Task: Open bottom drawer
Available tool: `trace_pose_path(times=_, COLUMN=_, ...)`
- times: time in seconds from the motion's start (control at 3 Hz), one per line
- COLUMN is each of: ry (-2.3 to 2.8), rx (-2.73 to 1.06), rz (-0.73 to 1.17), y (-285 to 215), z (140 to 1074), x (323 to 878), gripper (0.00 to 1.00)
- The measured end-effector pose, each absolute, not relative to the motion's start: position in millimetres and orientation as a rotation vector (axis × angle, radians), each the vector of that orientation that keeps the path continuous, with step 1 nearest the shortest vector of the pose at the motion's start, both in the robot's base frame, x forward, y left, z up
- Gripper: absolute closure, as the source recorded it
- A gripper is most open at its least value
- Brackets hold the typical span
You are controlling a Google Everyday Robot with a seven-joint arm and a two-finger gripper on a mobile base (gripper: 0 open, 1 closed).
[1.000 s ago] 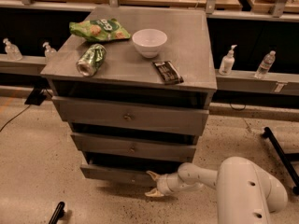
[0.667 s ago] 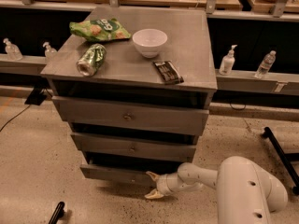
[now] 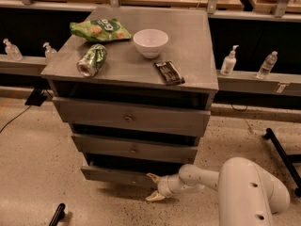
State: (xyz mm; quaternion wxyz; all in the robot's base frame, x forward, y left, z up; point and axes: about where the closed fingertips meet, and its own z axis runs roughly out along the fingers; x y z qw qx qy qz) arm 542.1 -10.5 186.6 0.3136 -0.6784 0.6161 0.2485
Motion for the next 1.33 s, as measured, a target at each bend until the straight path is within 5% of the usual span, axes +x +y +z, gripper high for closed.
trace_pose_path(times=0.33, ry=1.624, rx=-1.789, rz=0.655, y=-10.5, z=186.7, x=542.1, gripper=0.45)
trace_pose_path(times=1.33, ry=1.621, rx=-1.789, rz=0.658, y=-10.2, z=190.6, x=541.7, gripper=0.00)
